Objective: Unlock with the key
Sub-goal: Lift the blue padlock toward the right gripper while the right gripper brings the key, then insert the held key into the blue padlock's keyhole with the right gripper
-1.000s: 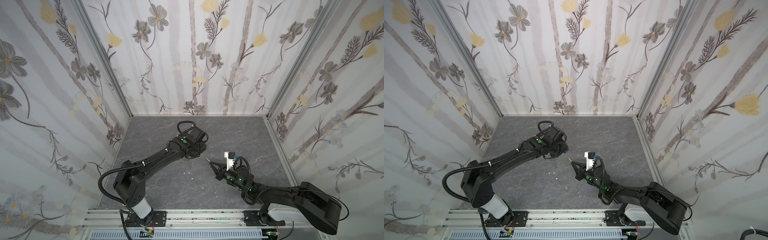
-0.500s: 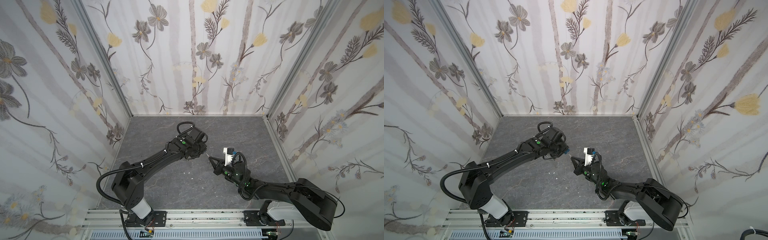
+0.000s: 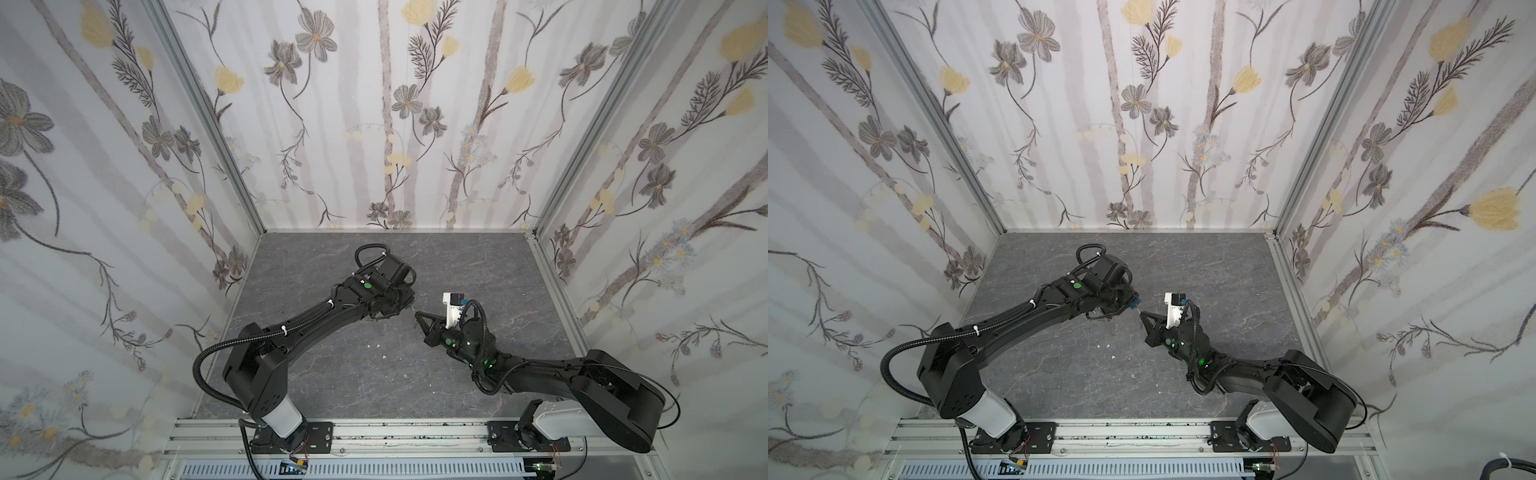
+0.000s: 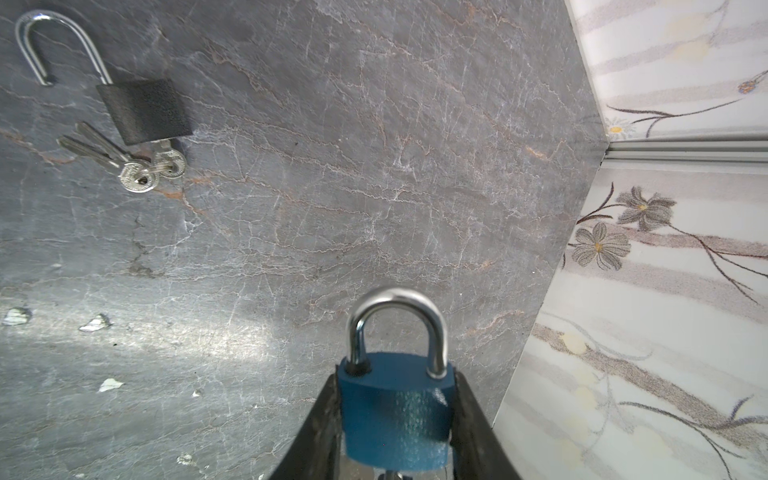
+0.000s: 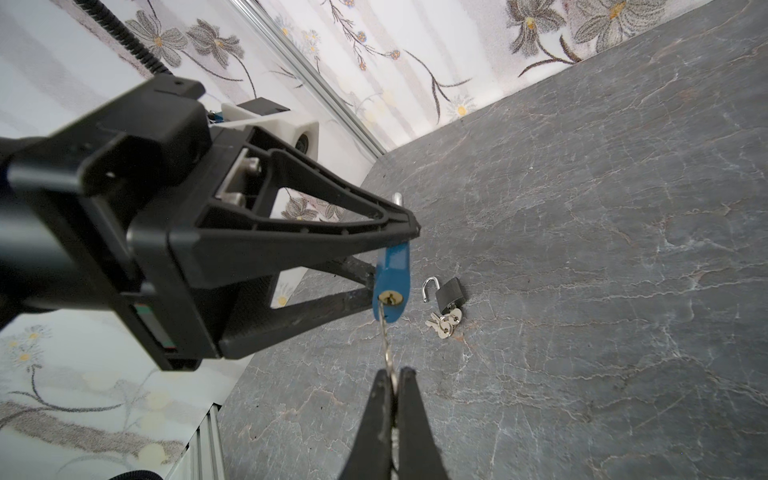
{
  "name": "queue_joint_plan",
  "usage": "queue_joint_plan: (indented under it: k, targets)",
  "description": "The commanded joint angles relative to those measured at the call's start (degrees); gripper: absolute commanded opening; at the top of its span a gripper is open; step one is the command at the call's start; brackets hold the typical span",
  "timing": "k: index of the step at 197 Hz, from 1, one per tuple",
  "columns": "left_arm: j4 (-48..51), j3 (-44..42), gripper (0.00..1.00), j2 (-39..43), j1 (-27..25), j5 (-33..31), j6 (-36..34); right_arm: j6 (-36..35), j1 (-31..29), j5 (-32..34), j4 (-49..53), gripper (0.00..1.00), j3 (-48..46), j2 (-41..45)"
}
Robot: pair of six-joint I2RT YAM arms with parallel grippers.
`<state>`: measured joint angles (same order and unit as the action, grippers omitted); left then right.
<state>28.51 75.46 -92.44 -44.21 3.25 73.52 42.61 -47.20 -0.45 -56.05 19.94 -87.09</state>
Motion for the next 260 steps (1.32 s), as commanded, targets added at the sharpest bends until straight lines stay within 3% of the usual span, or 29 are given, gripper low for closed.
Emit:
queue_joint_plan:
  k: [1,170,238,260]
  targets:
    - [-2.2,-0.1,0.25,0.5,0.1,0.1,0.4,1.1,1.1,-0.2,-0.8,0.0,0.8,-0.5]
    - [-5.0,0.0,0.24,-1.0,-1.1,2.7,-0.1,4.6,2.7,-3.5,-1.8,0.0,2.2,-1.6]
    - [-3.6,1.4,0.16,-1.4,-3.1,-0.4,-2.4,16.2,3.6,-3.9,2.5,0.0,5.2,-0.4]
    - [-3.7,1.6,0.14,-1.8,-3.4,0.1,-2.9,16.7,3.8,-3.8,5.2,0.0,6.8,0.3]
